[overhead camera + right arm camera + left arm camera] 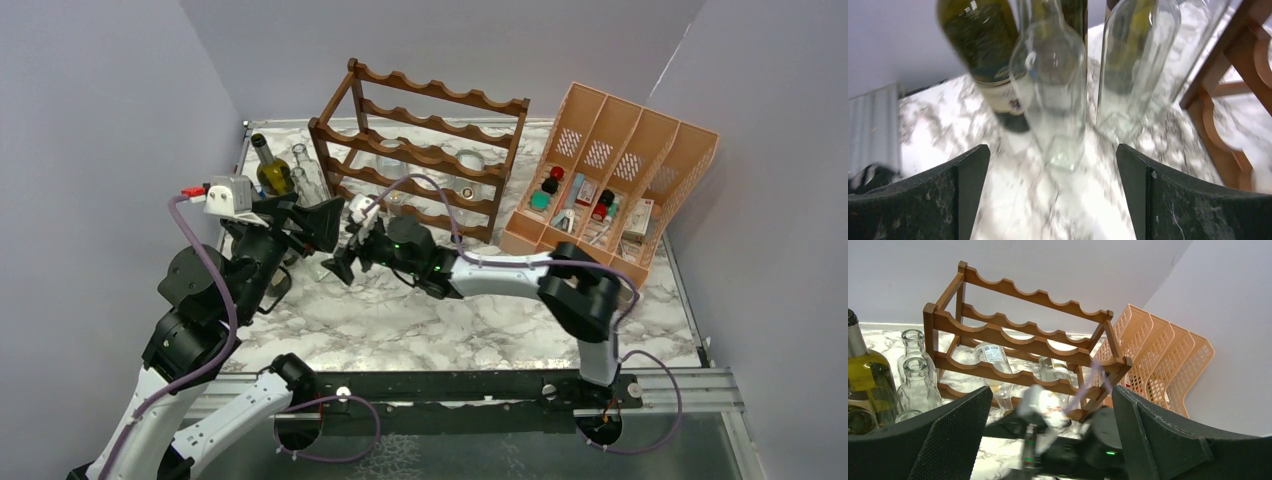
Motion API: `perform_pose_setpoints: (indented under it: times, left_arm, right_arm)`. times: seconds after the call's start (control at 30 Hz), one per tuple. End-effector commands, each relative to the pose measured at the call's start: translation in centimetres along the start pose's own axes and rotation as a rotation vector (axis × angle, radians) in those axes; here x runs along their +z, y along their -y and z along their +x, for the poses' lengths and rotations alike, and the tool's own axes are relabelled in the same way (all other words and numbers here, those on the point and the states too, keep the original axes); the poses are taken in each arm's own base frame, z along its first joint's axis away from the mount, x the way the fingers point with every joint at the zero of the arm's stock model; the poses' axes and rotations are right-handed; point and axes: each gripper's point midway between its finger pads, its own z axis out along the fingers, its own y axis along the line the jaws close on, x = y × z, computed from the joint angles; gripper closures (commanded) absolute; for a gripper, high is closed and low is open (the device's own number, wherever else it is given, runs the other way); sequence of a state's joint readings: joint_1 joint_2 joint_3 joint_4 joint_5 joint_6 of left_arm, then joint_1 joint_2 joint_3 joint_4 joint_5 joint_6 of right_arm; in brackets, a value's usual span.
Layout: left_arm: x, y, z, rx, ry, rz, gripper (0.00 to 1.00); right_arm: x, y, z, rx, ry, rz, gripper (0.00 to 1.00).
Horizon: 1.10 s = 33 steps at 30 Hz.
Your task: Take the wine bottle off the wine rack
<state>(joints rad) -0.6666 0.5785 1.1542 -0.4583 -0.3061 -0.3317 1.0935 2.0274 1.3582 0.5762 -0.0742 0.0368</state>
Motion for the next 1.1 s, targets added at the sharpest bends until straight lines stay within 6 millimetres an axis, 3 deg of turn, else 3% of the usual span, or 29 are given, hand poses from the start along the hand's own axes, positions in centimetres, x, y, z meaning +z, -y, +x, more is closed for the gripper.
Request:
perform_pose_setpoints:
  times: [0.0,0.13,0.27,0.4,0.6,0.7,0.83,0.93,1.07]
  left_arm:
    - [0.7,-0.5,0.3,0.023,0.002,-0.030,0.05]
    - [1.9,-0.4,1.4,0.037,-0.018,-0.030,0.05]
    - [3.5,0.0,2.9,0.038,-0.047,-0.015,0.05]
    - [5.0,0.3,4.2,0.045,-0.067,-0.012,0.05]
    - [6.3,0.0,5.0,0.058,-0.087,-0.037,0.06]
    - [6.5,-0.2,4.9,0.056,-0.079,-0.054,0.07]
    - [6.6,-0.3,3.0,0.090,-0.047,-0.080,0.07]
    - [6.0,-0.7,0.1,0.117,0.017,-0.115,0.08]
    - [4.3,-1.4,-4.3,0.139,0.128,-0.170,0.08]
  right_arm:
    - [-6.3,-0.1,1.0,0.043,-0.051,0.063,0.00]
    - [-13.2,3.1,5.4,0.067,-0.206,0.279,0.00]
    - [-19.7,6.7,7.1,0.042,-0.382,0.535,0.00]
    - [-25.3,9.9,5.3,0.005,-0.483,0.713,0.00]
    - [-34.1,16.0,1.4,0.261,-0.311,0.854,0.00]
    - [-38.7,19.4,-0.9,0.360,-0.221,0.925,0.00]
    - [-40.7,21.3,-5.3,0.453,-0.163,0.874,0.00]
    - [-40.6,20.1,-11.0,0.367,-0.100,0.781,0.00]
    - [-43.6,18.0,-20.0,0.198,0.091,0.807,0.00]
